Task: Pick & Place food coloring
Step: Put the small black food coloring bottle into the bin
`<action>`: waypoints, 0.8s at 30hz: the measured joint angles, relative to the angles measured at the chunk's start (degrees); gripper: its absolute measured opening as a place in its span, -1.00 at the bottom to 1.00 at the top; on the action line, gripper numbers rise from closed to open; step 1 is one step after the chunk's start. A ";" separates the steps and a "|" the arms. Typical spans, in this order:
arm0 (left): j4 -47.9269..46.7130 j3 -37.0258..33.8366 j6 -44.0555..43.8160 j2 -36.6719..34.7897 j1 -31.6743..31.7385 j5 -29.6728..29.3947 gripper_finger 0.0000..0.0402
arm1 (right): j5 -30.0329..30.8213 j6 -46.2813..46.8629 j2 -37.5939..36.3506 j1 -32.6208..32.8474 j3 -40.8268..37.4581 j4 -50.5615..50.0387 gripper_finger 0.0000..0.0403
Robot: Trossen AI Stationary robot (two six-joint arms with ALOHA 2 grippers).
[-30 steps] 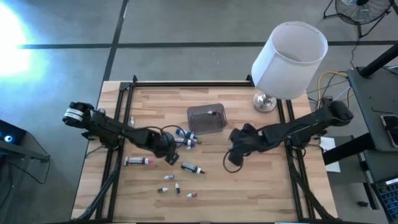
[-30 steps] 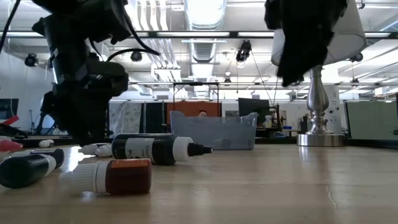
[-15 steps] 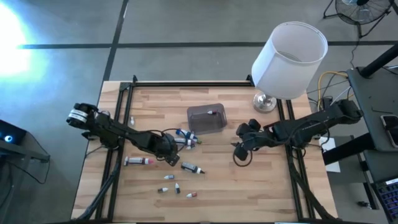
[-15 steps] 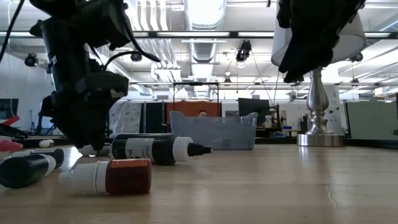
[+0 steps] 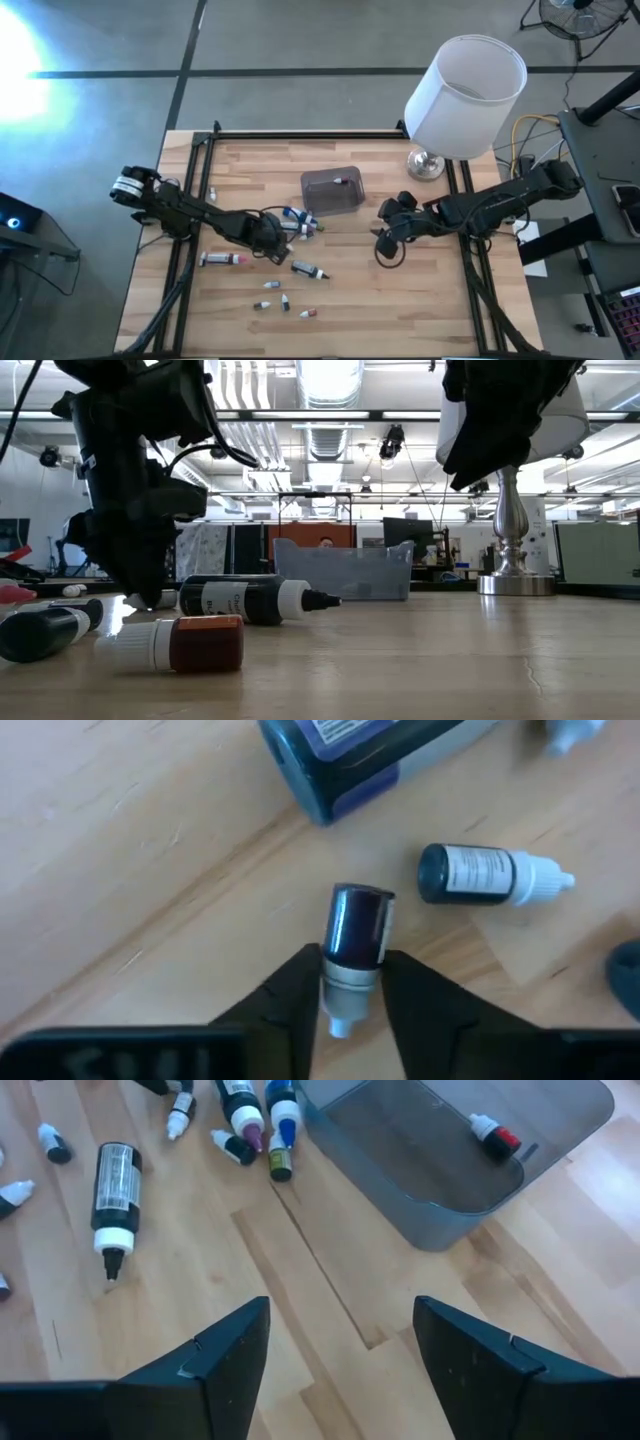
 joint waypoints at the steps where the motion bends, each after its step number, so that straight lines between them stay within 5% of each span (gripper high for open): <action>1: -0.08 -0.02 0.24 -0.22 0.00 0.02 -0.66 | 0.00 -0.23 0.00 0.00 0.00 -0.02 0.19; 5: -1.38 0.47 0.02 -2.79 0.00 1.42 -0.90 | 0.02 -0.21 0.02 0.00 0.00 0.54 0.21; 12: -10.19 9.01 1.03 -10.93 0.28 -2.87 -0.92 | 0.34 4.87 -0.93 -0.11 0.06 1.45 0.23; 18: 0.84 16.06 17.09 -11.51 6.89 -12.76 -0.91 | 10.83 2.75 -6.18 -0.15 1.80 1.48 0.20; 24: 21.26 17.71 31.52 -0.91 20.85 1.72 -0.88 | 13.06 1.21 -10.56 -0.31 1.66 1.14 0.22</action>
